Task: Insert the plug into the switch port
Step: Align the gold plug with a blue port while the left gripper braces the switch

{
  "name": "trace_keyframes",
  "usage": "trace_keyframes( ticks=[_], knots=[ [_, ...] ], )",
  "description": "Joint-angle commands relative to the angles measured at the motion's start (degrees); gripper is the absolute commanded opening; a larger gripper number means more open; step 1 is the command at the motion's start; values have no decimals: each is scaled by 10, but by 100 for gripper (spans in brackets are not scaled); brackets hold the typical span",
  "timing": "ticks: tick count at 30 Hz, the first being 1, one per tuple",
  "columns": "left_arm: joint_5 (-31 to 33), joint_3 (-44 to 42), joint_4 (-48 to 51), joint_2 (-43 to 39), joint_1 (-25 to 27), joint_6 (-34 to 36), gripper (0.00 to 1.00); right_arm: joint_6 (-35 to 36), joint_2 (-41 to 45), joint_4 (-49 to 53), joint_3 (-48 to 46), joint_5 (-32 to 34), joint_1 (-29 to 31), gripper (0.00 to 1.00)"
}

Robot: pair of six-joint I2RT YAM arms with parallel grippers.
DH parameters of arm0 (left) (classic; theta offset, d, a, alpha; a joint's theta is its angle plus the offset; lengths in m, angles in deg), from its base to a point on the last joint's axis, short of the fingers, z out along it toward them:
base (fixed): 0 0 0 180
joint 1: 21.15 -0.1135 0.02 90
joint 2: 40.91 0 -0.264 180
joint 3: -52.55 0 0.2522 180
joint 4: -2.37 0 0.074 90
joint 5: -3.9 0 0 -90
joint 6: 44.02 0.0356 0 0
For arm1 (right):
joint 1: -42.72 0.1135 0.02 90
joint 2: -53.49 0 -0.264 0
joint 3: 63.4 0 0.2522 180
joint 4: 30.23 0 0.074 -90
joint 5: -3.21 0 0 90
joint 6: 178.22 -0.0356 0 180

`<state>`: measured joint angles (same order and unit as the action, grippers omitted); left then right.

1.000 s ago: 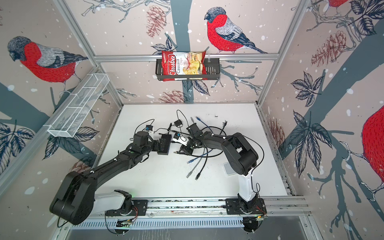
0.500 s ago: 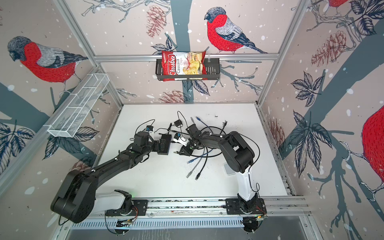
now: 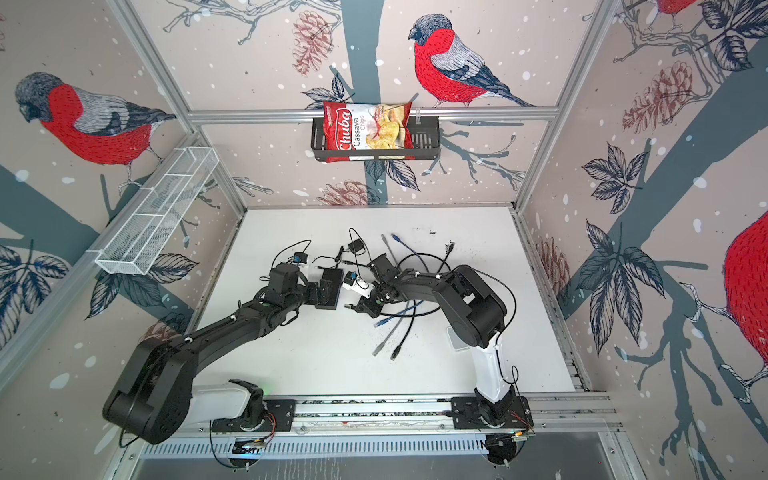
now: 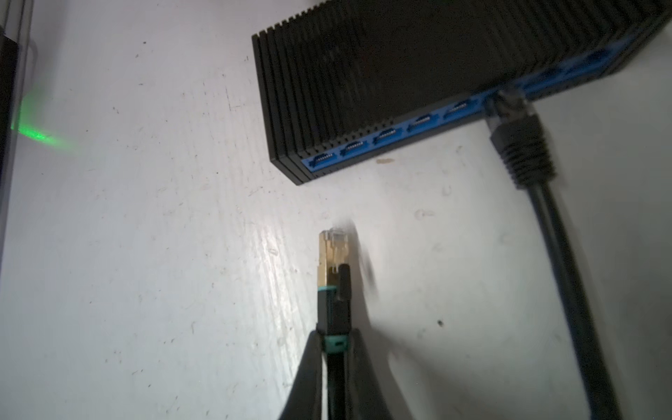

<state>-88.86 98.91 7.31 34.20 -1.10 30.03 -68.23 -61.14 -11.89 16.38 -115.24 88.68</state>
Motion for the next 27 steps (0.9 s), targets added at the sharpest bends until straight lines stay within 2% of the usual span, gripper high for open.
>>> trace_keyframes(
  ticks=[1, 7, 11, 19, 27],
  knots=[
    [6, -2, -13, 1, -1, 12, 90, 29, 21, -33, -45, 104, 20, 5],
    [8, 4, 14, -1, -1, 14, 90, 69, 96, -203, -154, 257, 48, 3],
    [13, 3, 13, 3, -1, 14, 90, 105, 108, -247, -176, 309, 58, 2],
    [-3, 18, 17, 27, -2, -15, 91, 131, 97, -312, -198, 346, 64, 2],
    [-24, 28, 12, 84, -5, -58, 90, 135, 81, -342, -192, 327, 73, 2]
  ],
)
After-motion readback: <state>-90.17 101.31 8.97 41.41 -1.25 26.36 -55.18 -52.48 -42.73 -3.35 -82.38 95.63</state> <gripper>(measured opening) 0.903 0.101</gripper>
